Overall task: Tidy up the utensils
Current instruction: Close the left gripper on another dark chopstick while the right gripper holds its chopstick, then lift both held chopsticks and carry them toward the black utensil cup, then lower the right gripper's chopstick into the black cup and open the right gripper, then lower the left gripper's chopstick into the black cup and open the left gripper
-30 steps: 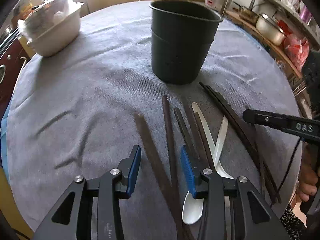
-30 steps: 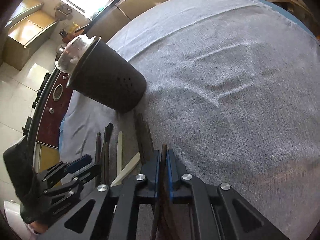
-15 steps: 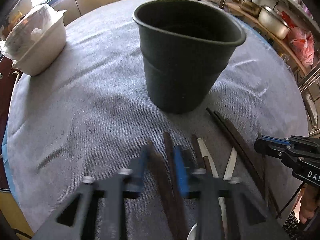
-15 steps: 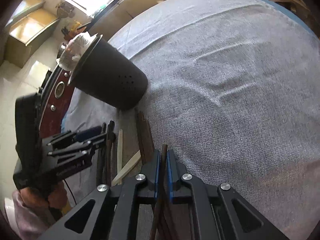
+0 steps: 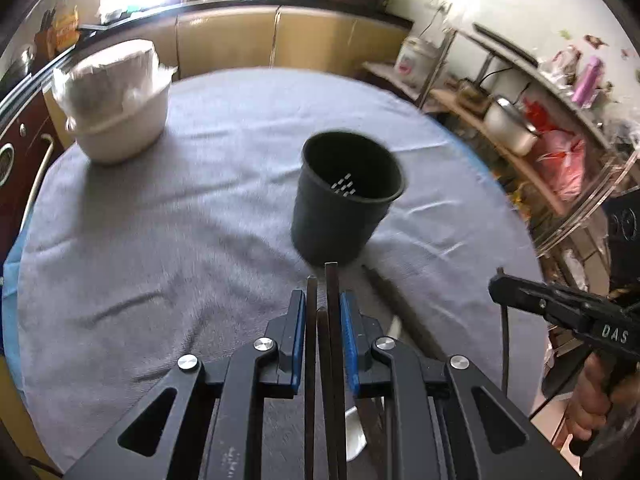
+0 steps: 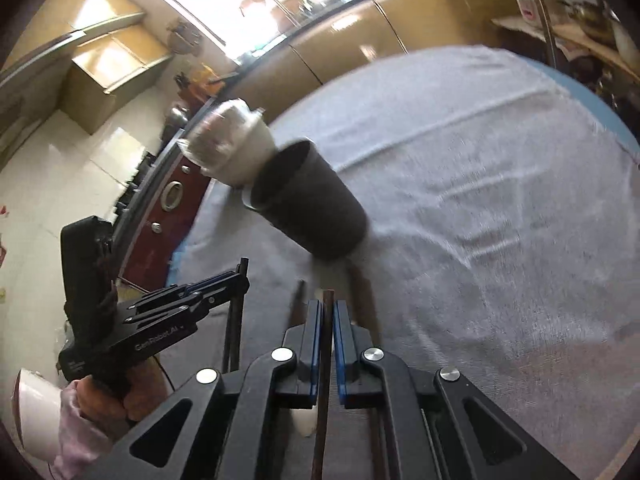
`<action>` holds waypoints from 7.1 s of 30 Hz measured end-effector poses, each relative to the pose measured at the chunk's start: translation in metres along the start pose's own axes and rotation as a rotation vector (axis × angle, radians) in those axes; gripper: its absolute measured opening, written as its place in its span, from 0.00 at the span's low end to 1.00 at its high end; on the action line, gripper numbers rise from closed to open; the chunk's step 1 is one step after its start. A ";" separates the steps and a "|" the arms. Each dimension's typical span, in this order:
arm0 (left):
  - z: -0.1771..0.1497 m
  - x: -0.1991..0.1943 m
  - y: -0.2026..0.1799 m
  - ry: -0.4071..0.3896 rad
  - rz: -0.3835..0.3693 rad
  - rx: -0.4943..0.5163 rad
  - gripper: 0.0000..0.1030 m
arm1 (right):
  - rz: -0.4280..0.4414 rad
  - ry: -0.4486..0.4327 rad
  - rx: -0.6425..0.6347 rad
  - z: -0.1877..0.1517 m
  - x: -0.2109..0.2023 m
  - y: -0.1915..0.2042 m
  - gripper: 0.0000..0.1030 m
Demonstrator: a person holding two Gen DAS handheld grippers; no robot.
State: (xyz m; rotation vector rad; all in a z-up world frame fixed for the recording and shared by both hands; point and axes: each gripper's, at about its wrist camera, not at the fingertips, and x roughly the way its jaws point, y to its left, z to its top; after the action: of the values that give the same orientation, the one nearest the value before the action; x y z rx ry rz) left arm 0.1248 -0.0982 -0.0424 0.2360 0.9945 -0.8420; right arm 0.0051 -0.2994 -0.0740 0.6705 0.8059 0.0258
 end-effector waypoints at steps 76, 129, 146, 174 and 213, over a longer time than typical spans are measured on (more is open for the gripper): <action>-0.010 -0.022 0.014 -0.022 0.036 -0.088 0.07 | -0.220 0.228 -0.173 -0.033 0.066 0.032 0.08; 0.120 -0.066 0.020 -0.224 0.097 -0.120 0.06 | -0.138 -0.276 -0.172 0.143 -0.027 0.086 0.06; 0.113 0.065 0.099 0.101 0.177 -0.328 0.34 | -0.020 -0.130 -0.101 0.066 -0.017 0.014 0.33; 0.202 0.223 0.077 0.255 0.315 -0.231 0.06 | -0.053 -0.024 0.039 0.005 -0.028 -0.120 0.33; 0.142 -0.147 -0.068 -0.584 0.279 -0.070 0.06 | -0.073 -0.148 -0.133 -0.088 -0.103 -0.029 0.33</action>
State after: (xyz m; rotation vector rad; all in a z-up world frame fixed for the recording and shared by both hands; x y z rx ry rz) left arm 0.1275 -0.1436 0.1681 0.0573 0.4282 -0.5677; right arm -0.1329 -0.3021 -0.0658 0.5109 0.6791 -0.0356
